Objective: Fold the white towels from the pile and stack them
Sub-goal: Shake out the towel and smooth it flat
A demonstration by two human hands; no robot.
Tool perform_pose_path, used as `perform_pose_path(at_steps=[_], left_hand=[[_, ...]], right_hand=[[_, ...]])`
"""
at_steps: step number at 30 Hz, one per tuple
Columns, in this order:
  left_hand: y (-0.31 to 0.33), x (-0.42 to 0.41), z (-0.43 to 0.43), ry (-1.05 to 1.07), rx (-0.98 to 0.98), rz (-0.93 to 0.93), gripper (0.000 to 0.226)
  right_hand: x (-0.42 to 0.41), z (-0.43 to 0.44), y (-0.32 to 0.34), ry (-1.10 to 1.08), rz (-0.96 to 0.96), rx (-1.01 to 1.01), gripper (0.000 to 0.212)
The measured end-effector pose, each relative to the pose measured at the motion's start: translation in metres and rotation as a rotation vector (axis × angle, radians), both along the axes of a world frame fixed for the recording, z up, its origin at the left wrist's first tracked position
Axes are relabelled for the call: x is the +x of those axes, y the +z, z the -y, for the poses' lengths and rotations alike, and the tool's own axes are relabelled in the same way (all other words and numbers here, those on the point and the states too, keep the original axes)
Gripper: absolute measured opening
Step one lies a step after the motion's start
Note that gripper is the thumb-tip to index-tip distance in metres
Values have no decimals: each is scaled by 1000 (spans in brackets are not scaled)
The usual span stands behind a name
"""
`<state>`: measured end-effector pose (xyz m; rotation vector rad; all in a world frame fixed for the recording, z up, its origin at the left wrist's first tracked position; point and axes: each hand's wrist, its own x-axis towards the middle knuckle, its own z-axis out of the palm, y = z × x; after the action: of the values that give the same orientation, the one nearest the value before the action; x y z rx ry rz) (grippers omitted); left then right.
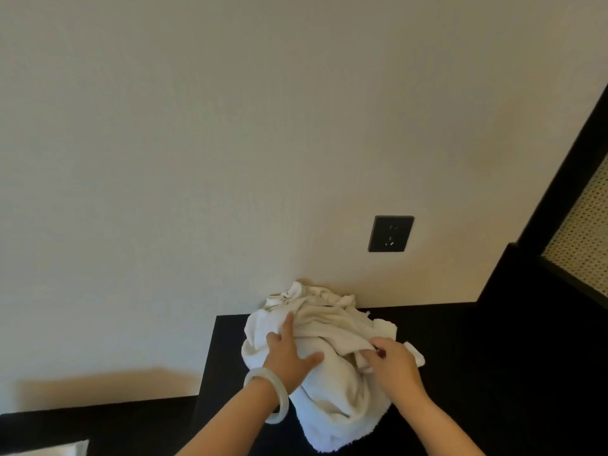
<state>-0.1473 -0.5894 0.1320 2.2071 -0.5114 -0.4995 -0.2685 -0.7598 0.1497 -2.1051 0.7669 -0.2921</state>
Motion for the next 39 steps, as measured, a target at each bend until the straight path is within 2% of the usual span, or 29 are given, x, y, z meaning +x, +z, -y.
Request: perform_pose_path(at_steps=[2,5,9,12,14,15,17,20,22,24,27,31,33,35,39], left_hand=[[2,0,7,-22,-8,14,99],[7,-3,11,-28,76,135,91],[28,-5,27,-77,157,425,72],[54,-4,48,-86,206,468,52],[74,-2,59,-79,238,472,25],[86,0,61,-61,173,447,16],[114,6,63,5,-3,455,18],[167,12,68,20,-155,617,18],[203,10,78,-9,-206,679,17],[233,7,85,2,-270,698,16],[267,3,86,46,-373,723,16],[303,2,79,134,-526,779,16],[305,4,75,157,-548,793,23],[285,4,75,138,-462,758,32],[184,-4,88,53,-94,542,27]], right_hand=[[3,5,12,-40,106,72,19],[11,12,33,-39,215,177,14],[23,21,65,34,275,234,20],[27,32,88,97,293,214,18],[27,44,104,142,277,117,14],[27,52,113,153,285,49,14],[28,72,131,130,321,-151,15],[33,99,154,94,261,-527,8],[37,114,167,77,199,-661,3],[42,128,179,33,186,-717,10],[40,140,201,-16,266,-636,11],[34,146,259,4,508,-464,15],[30,150,282,57,613,-274,18],[28,149,275,156,539,-62,15],[33,142,170,298,134,69,11]])
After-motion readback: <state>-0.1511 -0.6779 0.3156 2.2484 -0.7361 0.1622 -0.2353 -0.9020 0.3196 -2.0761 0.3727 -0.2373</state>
